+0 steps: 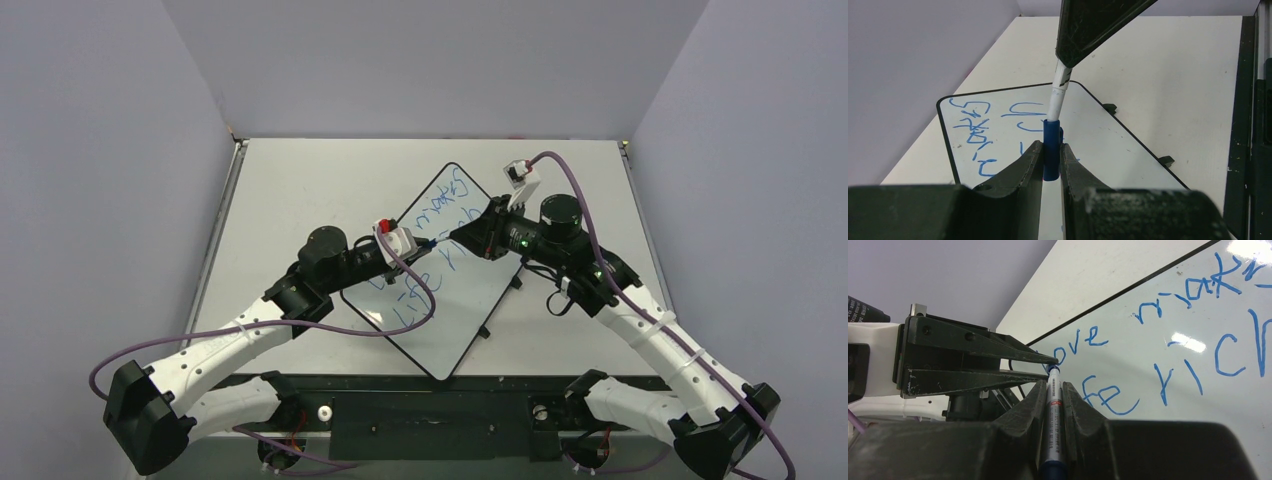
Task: Write a sentence on the whiteboard
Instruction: Insert the whiteboard marker without the cap into the pen cap, then put down the whiteboard marker at the center of the board.
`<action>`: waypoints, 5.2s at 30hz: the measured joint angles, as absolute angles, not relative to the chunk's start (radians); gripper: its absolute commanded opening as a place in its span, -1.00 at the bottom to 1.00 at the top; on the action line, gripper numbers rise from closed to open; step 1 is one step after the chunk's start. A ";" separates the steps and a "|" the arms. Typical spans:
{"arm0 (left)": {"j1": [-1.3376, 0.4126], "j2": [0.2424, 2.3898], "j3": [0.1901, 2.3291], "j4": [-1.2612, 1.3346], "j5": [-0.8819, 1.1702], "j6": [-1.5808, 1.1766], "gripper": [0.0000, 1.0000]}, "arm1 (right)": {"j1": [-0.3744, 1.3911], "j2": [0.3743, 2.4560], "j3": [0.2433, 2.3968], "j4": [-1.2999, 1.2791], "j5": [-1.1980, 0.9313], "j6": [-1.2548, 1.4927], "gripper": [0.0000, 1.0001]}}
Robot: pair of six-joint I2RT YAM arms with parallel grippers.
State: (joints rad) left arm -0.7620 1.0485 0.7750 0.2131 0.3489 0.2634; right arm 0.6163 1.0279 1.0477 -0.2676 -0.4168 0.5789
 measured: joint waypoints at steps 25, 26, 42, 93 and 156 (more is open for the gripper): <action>-0.742 1.058 0.775 0.126 0.366 0.279 -1.00 | 0.682 1.179 1.101 -0.286 -0.418 0.506 -1.00; -0.742 1.058 0.775 0.123 0.366 0.282 -1.00 | 0.684 1.186 1.113 -0.302 -0.420 0.493 -1.00; -0.706 1.077 0.775 0.094 0.508 0.237 -1.00 | 0.697 1.230 1.174 -0.400 -0.476 0.346 -1.00; -0.548 0.857 0.857 0.118 0.454 -0.025 0.25 | 0.551 1.209 1.208 -0.557 -0.116 0.395 -1.00; -0.548 0.389 0.533 -0.295 -0.227 -0.070 0.25 | 0.123 1.869 1.218 -0.566 0.455 0.381 -0.51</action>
State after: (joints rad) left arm -0.5476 0.3885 0.5335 -0.2951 -0.2272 -0.0704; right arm 0.1234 1.8690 1.2179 -0.5659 0.4549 0.3813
